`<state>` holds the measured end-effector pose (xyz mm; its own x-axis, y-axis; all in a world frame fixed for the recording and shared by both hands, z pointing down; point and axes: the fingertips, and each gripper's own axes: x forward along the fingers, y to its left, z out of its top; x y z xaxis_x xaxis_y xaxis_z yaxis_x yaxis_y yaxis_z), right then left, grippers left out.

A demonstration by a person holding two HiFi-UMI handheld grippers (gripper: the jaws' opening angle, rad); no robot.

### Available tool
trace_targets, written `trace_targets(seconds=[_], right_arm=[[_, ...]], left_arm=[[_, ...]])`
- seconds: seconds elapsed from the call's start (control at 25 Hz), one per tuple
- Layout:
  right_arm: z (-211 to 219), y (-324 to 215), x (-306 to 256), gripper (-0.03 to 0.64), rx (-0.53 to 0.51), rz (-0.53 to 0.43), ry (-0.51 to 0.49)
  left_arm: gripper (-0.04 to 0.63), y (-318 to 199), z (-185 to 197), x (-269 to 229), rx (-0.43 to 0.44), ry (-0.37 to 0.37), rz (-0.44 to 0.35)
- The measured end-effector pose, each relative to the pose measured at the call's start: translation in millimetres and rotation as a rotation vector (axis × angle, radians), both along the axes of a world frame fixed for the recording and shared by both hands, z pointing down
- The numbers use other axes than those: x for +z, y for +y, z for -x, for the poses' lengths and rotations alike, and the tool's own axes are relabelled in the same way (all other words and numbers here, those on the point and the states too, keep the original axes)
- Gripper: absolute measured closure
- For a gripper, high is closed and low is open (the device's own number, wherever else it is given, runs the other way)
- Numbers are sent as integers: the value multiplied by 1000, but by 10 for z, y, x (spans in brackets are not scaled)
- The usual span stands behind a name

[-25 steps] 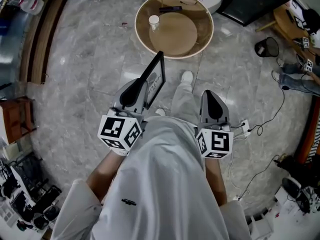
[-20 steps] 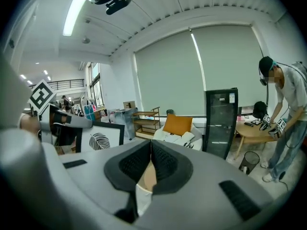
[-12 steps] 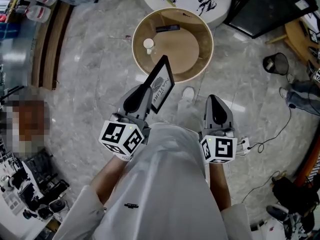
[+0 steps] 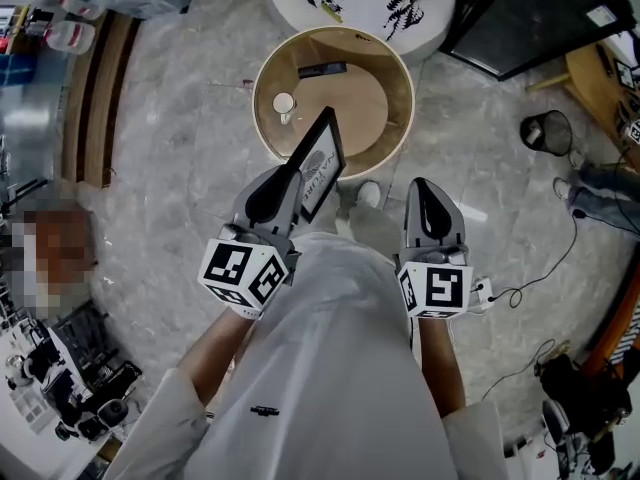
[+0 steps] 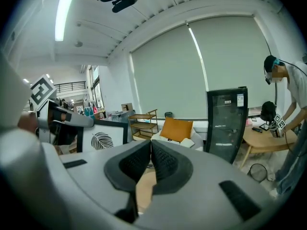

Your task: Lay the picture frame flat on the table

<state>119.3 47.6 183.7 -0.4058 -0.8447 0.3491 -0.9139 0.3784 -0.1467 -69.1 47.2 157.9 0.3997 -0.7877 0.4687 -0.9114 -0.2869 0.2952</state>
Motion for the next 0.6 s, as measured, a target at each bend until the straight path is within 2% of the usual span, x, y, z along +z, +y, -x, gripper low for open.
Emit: trace_targets(seconds=[0.2, 0.36, 0.6], right_arm=[[-24, -126, -35, 611, 19, -1, 20], [45, -150, 51, 611, 20, 41, -23], [106, -213, 165, 611, 25, 73, -15]], left_arm=[[531, -155, -4, 30, 23, 12, 7], [531, -242, -39, 57, 49, 37, 22], [531, -366, -44, 172, 51, 47, 41]])
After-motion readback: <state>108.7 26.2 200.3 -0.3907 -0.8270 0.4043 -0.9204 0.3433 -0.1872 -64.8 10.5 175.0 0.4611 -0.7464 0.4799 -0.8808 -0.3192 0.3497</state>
